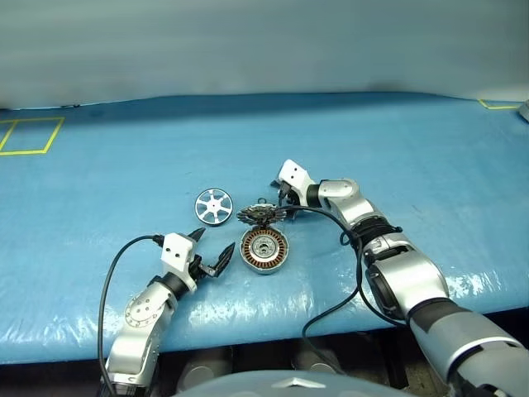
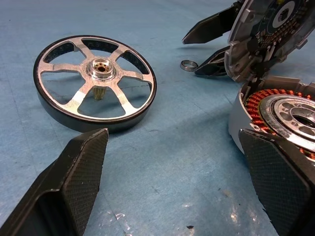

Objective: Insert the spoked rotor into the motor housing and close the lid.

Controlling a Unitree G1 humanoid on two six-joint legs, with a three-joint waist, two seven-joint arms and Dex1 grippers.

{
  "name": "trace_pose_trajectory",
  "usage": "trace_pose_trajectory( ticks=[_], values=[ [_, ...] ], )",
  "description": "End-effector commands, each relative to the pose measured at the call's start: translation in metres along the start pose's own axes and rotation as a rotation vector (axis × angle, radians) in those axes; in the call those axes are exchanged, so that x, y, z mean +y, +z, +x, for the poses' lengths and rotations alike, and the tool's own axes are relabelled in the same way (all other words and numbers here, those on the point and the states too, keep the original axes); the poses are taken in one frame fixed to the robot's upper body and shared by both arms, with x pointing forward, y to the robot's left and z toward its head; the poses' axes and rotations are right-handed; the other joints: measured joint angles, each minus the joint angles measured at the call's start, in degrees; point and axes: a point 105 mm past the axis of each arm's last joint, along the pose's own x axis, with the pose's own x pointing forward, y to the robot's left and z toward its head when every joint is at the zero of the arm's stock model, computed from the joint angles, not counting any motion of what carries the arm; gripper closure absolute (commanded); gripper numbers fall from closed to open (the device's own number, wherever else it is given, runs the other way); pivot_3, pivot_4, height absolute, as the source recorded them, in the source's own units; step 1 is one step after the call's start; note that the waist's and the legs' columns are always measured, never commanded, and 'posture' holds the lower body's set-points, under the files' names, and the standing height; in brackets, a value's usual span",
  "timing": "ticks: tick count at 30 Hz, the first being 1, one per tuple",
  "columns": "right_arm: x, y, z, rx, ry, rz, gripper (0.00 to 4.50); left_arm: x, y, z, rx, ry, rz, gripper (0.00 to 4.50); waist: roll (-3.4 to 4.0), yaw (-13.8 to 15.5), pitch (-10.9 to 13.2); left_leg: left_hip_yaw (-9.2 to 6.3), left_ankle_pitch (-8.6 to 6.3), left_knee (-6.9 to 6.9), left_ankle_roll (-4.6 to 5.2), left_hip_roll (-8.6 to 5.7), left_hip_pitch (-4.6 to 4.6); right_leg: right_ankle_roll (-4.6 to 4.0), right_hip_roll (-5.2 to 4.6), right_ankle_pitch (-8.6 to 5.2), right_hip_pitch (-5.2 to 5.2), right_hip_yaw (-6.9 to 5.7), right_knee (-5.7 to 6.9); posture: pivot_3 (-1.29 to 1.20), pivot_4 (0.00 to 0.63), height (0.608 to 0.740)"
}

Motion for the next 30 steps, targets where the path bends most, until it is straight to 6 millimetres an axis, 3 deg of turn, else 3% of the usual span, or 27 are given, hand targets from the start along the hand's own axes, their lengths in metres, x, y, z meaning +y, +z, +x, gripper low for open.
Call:
trace_pose_trajectory(
  ticks=[1, 6, 7, 9, 16, 30],
  values=[
    [-0.002, 0.010, 0.002, -0.019, -0.009, -0.038, 0.30, -0.002, 0.016, 0.000, -0.057, -0.001, 0.030, 0.00, 0.00, 0.0, 0.0, 0.00, 0.00, 0.00, 0.00, 0.00, 0.00, 0.00, 0.00, 0.00, 0.00, 0.00, 0.01, 0.00, 0.150, 0.740],
    [-0.001, -0.001, 0.004, 0.020, -0.023, -0.015, 0.30, -0.001, 0.015, -0.001, -0.057, 0.002, 0.033, 0.00, 0.03, -0.2, 0.0, 0.00, 0.01, 0.00, -0.02, 0.01, 0.07, -0.01, 0.01, 0.01, 0.05, 0.00, 0.03, 0.00, 0.150, 0.740],
    [-0.001, -0.002, 0.004, 0.024, -0.022, -0.013, 0.47, -0.001, 0.015, -0.001, -0.057, 0.001, 0.033, 0.00, 0.04, -0.3, 0.0, 0.00, 0.01, 0.00, -0.02, 0.00, 0.09, -0.01, 0.01, 0.01, 0.07, 0.01, 0.03, 0.00, 0.150, 0.740],
    [0.000, -0.004, 0.004, 0.025, -0.023, -0.002, 0.87, -0.001, 0.015, 0.000, -0.057, 0.000, 0.034, 0.00, 0.04, -0.3, 0.0, 0.00, 0.02, 0.00, -0.02, 0.01, 0.13, -0.02, 0.01, 0.02, 0.10, 0.01, 0.05, 0.00, 0.150, 0.740],
    [0.004, -0.007, 0.007, 0.032, -0.016, -0.005, 3.15, -0.001, 0.015, 0.000, -0.056, -0.004, 0.033, 0.00, 0.04, -0.3, 0.0, 0.00, 0.06, 0.00, -0.05, 0.05, 0.17, -0.09, 0.06, 0.07, 0.12, 0.01, 0.12, 0.00, 0.150, 0.740],
    [0.007, -0.012, 0.009, 0.061, -0.004, -0.014, 3.15, -0.001, 0.014, -0.001, -0.053, 0.004, 0.026, 0.00, 0.06, -0.4, 0.0, 0.00, 0.10, 0.00, -0.08, 0.06, 0.20, -0.11, 0.08, 0.09, 0.12, 0.01, 0.14, 0.00, 0.150, 0.740]
  ],
)
